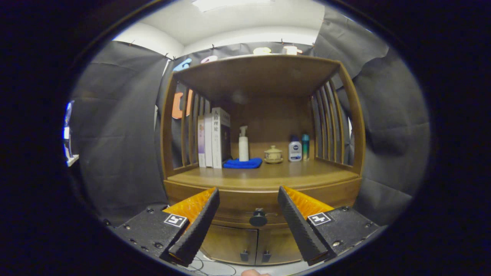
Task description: Pull open the drawer, take out the items inside it, and place them on the countertop above the cabinet.
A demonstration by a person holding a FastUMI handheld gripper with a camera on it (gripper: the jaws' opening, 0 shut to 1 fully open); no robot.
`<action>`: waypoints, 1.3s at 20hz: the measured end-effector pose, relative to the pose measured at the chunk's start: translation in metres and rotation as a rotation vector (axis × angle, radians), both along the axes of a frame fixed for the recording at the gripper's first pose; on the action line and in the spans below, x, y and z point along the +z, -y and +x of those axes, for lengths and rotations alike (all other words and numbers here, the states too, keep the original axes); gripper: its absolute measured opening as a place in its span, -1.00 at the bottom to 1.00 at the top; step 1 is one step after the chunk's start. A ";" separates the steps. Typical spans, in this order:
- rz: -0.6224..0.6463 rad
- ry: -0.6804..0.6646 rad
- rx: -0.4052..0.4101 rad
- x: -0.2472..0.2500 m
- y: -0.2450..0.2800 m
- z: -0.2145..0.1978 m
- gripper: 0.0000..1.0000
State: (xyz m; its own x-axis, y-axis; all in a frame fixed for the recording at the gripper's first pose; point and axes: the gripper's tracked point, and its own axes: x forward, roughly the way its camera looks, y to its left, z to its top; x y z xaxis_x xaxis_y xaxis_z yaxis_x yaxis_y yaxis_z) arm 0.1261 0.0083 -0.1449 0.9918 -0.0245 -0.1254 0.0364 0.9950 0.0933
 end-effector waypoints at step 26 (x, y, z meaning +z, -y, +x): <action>0.062 -0.312 -0.132 -0.116 0.015 0.066 -0.30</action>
State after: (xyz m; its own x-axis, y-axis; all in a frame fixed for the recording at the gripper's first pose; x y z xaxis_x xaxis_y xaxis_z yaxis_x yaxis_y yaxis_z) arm 0.1923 -0.0071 -0.2609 0.8941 -0.1328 -0.4278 0.2006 0.9726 0.1171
